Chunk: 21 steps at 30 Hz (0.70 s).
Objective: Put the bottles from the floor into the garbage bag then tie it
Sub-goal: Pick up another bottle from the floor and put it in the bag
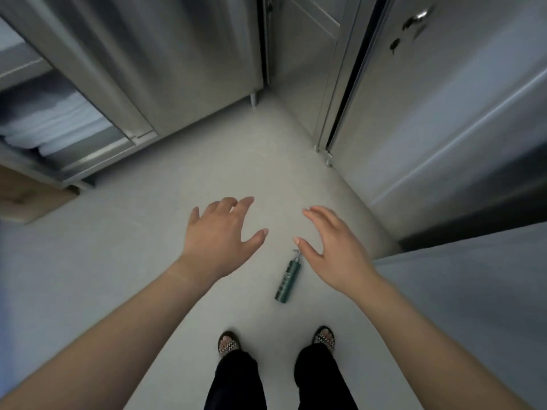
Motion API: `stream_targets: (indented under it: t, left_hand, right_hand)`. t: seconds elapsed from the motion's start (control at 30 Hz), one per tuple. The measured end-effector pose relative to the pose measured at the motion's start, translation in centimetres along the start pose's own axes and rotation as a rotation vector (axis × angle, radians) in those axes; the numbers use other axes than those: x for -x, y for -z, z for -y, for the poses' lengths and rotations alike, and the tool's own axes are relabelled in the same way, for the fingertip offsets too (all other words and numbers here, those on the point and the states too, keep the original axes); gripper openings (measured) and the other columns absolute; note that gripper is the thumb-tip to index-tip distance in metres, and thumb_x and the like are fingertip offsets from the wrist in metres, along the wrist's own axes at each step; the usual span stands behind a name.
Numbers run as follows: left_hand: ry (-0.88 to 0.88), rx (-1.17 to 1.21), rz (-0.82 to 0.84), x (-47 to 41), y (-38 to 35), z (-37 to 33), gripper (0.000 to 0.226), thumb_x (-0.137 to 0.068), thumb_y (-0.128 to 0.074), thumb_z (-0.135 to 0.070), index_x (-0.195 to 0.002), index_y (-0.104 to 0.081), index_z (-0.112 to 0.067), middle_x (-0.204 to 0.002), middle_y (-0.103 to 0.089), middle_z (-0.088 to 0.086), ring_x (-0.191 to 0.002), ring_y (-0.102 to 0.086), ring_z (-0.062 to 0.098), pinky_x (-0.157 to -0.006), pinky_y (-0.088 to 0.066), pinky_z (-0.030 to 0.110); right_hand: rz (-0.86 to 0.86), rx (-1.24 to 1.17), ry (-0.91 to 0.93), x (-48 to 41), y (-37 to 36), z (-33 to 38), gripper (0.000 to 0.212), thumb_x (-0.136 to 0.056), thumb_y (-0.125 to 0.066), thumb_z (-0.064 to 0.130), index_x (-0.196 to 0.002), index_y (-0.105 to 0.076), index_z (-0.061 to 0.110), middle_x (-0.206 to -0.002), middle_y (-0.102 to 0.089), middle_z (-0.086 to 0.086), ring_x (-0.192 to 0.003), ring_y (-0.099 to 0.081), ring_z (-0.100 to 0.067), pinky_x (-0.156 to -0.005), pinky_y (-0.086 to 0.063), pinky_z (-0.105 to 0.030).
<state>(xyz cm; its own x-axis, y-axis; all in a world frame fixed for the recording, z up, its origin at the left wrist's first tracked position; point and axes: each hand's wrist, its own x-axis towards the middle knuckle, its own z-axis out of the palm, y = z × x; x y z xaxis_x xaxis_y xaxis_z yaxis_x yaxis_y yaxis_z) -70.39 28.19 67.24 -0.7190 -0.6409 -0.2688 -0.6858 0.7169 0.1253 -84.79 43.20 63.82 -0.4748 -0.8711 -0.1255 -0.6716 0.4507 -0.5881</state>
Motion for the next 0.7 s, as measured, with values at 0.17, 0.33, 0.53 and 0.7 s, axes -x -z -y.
stream_targets:
  t: [0.17, 0.33, 0.53, 0.7]
  left_hand:
    - [0.058, 0.095, 0.010, -2.6, -10.1, 1.3, 0.068, -0.083, -0.035, -0.064, -0.141, -0.033, -0.030, -0.139, -0.047, -0.002, -0.126, -0.046, 0.021, -0.104, -0.036, 0.043]
    - [0.081, 0.128, 0.052, -6.5, -26.2, 4.5, 0.066, -0.084, -0.040, -0.062, -0.141, -0.036, -0.028, -0.139, -0.048, 0.000, -0.125, -0.047, 0.023, -0.102, -0.039, 0.044]
    - [0.115, 0.194, 0.052, -10.7, -46.4, 8.4, 0.062, -0.086, -0.045, -0.060, -0.139, -0.039, -0.029, -0.140, -0.048, 0.001, -0.123, -0.049, 0.025, -0.094, -0.041, 0.039]
    - [0.070, 0.154, 0.050, -14.8, -59.3, 10.0, 0.064, -0.086, -0.044, -0.061, -0.140, -0.038, -0.028, -0.141, -0.047, 0.003, -0.123, -0.049, 0.027, -0.094, -0.042, 0.041]
  right_hand:
    - [0.067, -0.020, -0.055, -1.1, -8.9, -7.5, 0.055, -0.091, -0.048, 0.042, -0.140, -0.037, 0.019, -0.149, -0.032, -0.001, -0.135, -0.031, -0.018, -0.106, -0.032, -0.033]
    - [0.120, -0.018, -0.096, -2.6, -23.2, -17.4, 0.058, -0.092, -0.047, 0.042, -0.143, -0.032, 0.019, -0.151, -0.028, -0.003, -0.136, -0.029, -0.020, -0.106, -0.034, -0.037]
    - [0.189, -0.059, -0.181, -4.9, -41.5, -28.0, 0.062, -0.091, -0.050, 0.043, -0.144, -0.029, 0.018, -0.152, -0.024, -0.006, -0.137, -0.028, -0.024, -0.108, -0.033, -0.037]
    - [0.136, 0.008, -0.274, -5.9, -53.3, -36.6, 0.073, -0.089, -0.051, 0.048, -0.147, -0.018, 0.018, -0.157, -0.010, -0.009, -0.141, -0.016, -0.026, -0.107, -0.030, -0.040]
